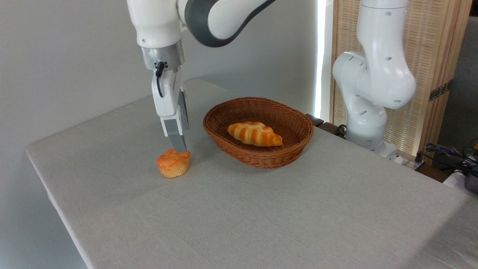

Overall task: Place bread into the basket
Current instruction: 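Close the gripper fingers around the orange bread roll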

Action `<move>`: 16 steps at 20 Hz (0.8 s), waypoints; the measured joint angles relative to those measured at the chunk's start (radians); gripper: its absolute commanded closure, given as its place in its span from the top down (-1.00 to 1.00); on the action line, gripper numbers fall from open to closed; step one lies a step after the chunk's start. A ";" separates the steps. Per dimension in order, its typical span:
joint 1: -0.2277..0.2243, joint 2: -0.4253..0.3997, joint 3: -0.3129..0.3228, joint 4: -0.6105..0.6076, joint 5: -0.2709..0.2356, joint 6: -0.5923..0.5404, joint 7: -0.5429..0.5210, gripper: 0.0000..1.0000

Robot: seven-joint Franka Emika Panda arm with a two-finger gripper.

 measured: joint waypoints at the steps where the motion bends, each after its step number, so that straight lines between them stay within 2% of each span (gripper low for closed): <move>1: -0.019 0.013 -0.001 -0.004 0.000 0.016 0.000 1.00; 5: -0.075 0.067 -0.002 -0.013 0.000 0.108 0.000 1.00; 8: -0.100 0.096 -0.002 -0.020 0.000 0.141 0.000 1.00; 13: -0.113 0.123 -0.002 -0.032 0.004 0.175 0.000 1.00; 16: -0.113 0.135 -0.002 -0.032 0.032 0.182 0.001 1.00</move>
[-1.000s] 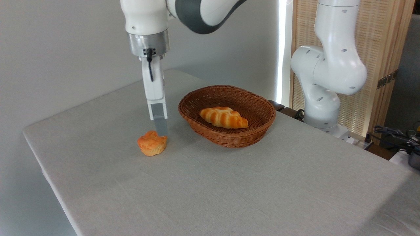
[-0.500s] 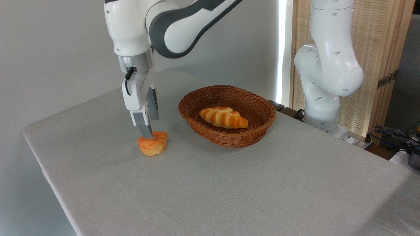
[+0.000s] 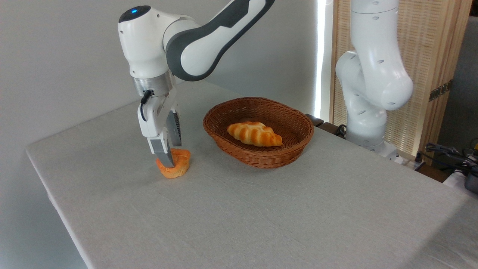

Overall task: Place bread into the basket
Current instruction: 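Close the gripper fingers around the orange bread roll, then lift the bread roll and carry it over the wicker basket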

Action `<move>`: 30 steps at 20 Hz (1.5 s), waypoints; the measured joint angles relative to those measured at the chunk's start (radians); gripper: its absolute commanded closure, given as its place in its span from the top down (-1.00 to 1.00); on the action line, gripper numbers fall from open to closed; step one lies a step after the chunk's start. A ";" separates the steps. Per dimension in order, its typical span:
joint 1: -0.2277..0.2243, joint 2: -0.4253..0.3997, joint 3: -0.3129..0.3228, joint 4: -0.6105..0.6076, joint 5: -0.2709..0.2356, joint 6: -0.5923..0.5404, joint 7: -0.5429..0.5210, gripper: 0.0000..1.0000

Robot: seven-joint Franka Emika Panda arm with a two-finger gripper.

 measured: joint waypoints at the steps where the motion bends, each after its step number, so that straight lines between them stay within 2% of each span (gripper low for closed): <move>1: 0.000 0.001 0.000 0.000 0.004 0.000 0.000 1.00; 9: 0.000 0.017 0.000 0.000 0.045 0.034 0.001 1.00; 10: 0.000 0.020 0.000 0.000 0.050 0.040 0.001 0.92; 13: 0.000 0.023 0.001 0.000 0.059 0.044 0.001 -0.04; 14: 0.000 0.023 0.001 0.000 0.060 0.044 0.001 -0.17; 27: 0.002 0.021 0.009 0.002 0.065 0.045 0.002 -0.14; 30: 0.003 -0.004 0.014 0.008 0.065 0.042 0.002 -0.11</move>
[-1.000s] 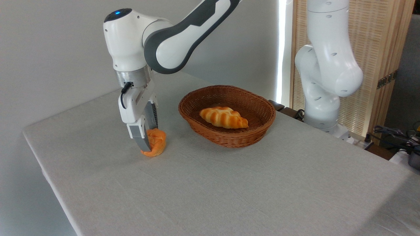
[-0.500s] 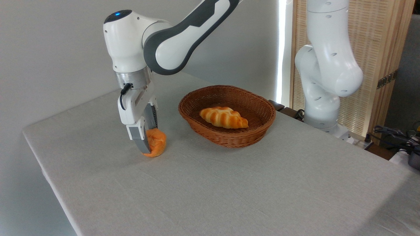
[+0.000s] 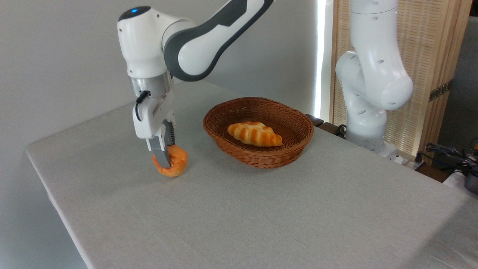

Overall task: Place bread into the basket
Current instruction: 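Lift the bread roll and carry it over the wicker basket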

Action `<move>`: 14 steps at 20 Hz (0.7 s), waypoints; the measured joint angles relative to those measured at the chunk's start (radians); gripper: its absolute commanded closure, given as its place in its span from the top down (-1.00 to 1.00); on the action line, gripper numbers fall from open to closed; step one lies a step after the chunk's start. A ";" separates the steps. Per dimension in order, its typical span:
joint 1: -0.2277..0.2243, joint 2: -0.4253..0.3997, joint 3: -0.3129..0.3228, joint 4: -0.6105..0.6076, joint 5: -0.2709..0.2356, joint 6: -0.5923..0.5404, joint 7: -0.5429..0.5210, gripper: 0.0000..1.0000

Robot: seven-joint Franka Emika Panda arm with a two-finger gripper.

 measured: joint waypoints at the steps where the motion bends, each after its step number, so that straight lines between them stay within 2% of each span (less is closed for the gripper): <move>1: 0.000 -0.016 0.001 0.002 0.000 -0.010 0.000 -0.10; 3: 0.000 -0.058 0.002 0.003 0.000 -0.057 -0.001 -0.03; 9: 0.000 -0.184 0.003 0.003 -0.007 -0.284 -0.009 -0.02; 11: 0.000 -0.220 0.003 0.003 -0.021 -0.365 -0.009 0.17; 13: -0.001 -0.254 0.003 0.003 -0.027 -0.456 -0.009 0.24; 14: -0.003 -0.268 0.001 0.002 -0.028 -0.501 -0.008 0.53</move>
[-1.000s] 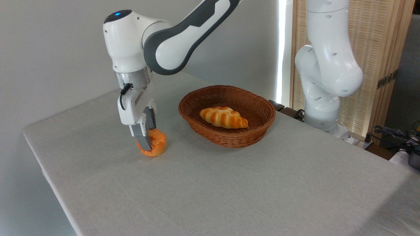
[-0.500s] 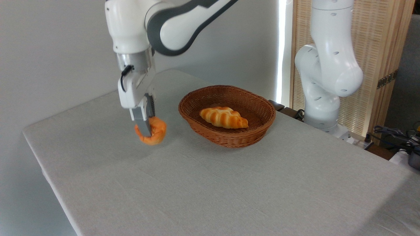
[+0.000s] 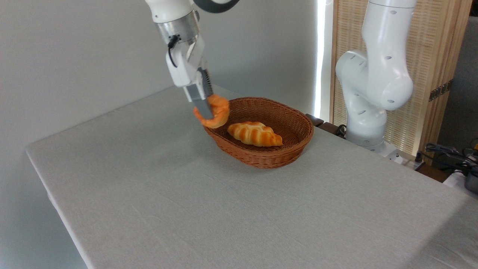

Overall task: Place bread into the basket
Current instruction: 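Lift the bread roll and carry it over the wicker basket, then open the gripper to release the roll beside the croissant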

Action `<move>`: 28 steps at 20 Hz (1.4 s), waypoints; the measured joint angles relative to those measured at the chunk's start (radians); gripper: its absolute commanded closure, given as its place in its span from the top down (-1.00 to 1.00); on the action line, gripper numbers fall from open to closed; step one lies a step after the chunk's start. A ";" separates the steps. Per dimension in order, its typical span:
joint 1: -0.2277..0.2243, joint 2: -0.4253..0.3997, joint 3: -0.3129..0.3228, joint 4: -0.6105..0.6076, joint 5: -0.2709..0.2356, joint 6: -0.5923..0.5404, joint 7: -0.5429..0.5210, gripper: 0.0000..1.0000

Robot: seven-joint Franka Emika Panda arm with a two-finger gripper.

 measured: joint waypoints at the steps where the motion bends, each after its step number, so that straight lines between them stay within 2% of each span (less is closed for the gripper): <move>1: -0.001 -0.009 -0.003 -0.001 0.000 -0.032 0.000 0.73; 2: -0.003 -0.014 -0.007 -0.003 0.000 -0.058 0.000 0.98; 3: -0.007 -0.016 -0.009 -0.005 -0.001 -0.073 0.000 1.00; 8: -0.029 -0.013 -0.012 -0.018 -0.001 -0.089 0.002 1.00; 25: -0.029 -0.013 -0.011 -0.019 -0.001 -0.094 0.002 1.00; 28: -0.027 -0.015 0.010 -0.009 -0.001 -0.075 0.002 1.00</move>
